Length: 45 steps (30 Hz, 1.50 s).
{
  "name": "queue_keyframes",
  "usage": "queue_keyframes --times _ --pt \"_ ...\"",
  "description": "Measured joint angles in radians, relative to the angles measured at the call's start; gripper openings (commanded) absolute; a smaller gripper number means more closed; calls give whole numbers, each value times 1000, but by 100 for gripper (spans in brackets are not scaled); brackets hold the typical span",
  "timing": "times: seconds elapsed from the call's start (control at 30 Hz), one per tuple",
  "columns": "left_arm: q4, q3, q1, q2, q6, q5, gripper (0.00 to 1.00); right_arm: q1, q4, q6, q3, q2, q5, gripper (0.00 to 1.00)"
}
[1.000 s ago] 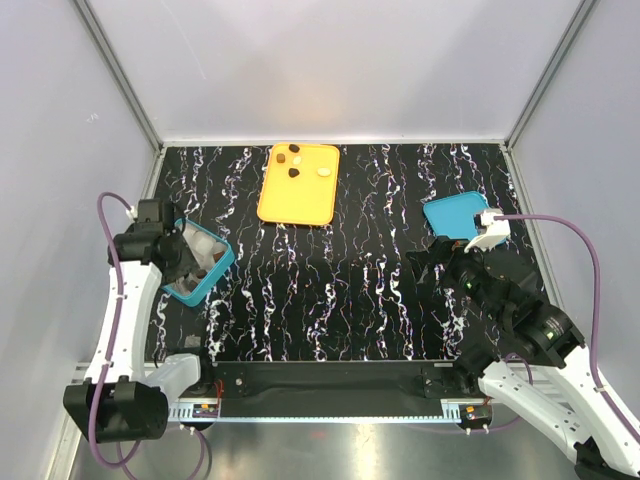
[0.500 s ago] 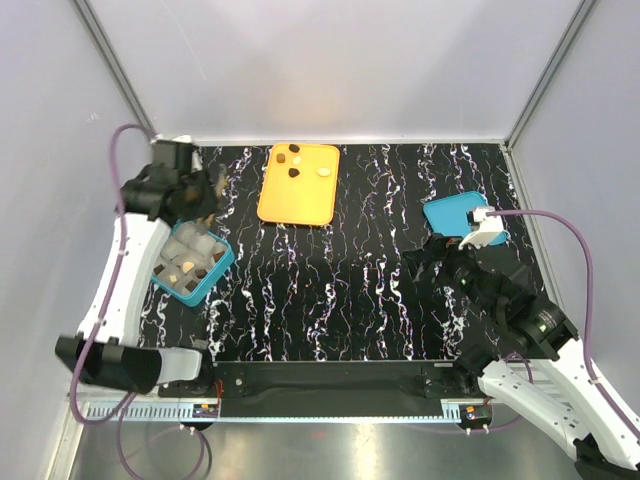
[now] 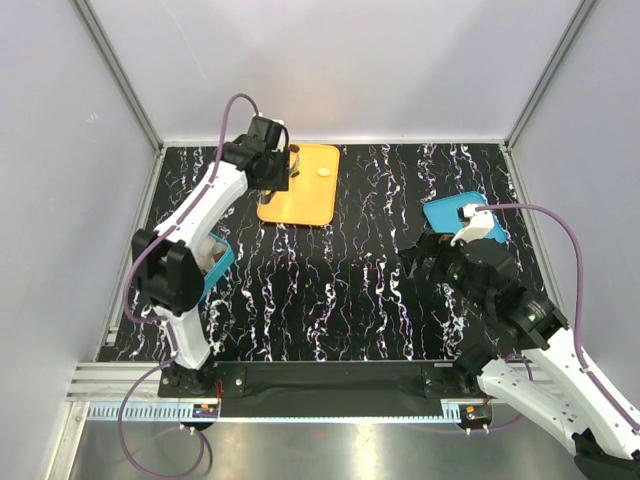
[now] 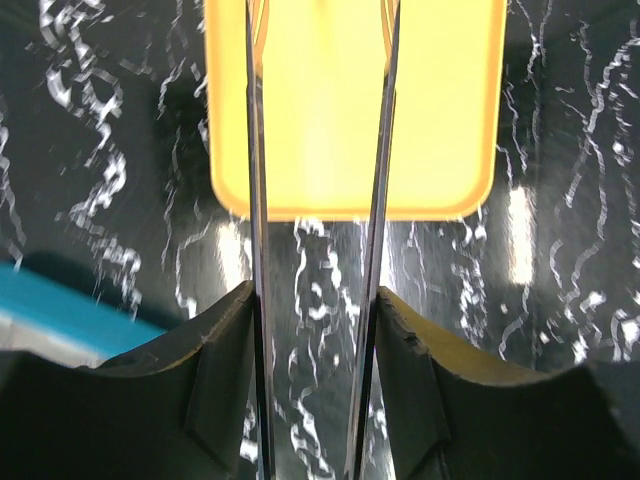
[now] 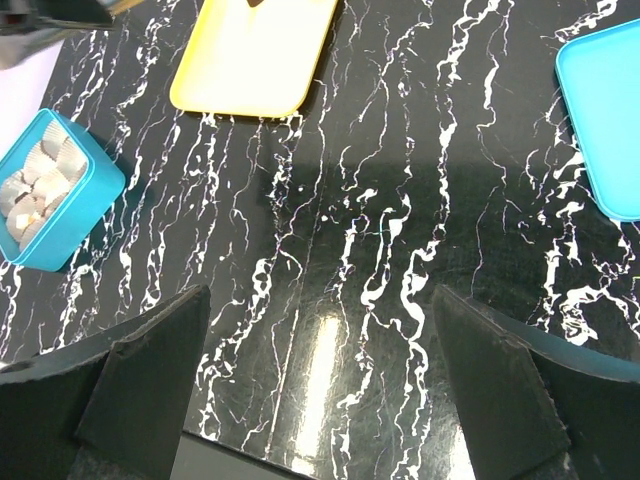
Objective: Pack the chocolate
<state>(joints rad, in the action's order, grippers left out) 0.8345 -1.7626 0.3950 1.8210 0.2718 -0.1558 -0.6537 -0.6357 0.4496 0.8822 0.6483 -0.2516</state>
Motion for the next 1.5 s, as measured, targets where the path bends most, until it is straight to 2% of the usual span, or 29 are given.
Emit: queue_keyframes --times 0.27,0.5,0.73,1.23,1.5 --pt "-55 -51 2 189 -38 -18 52 0 0 -5 1 26 -31 100" --pt "-79 -68 2 269 -56 -39 51 0 2 -11 6 53 -47 100" --pt "-89 -135 2 333 -67 -48 43 0 2 -19 7 71 -47 100" --pt "-92 -106 5 338 -67 -65 38 0 2 -19 7 61 -47 100" --pt "-72 -56 23 269 -66 -78 37 0 2 -6 7 29 -45 100"
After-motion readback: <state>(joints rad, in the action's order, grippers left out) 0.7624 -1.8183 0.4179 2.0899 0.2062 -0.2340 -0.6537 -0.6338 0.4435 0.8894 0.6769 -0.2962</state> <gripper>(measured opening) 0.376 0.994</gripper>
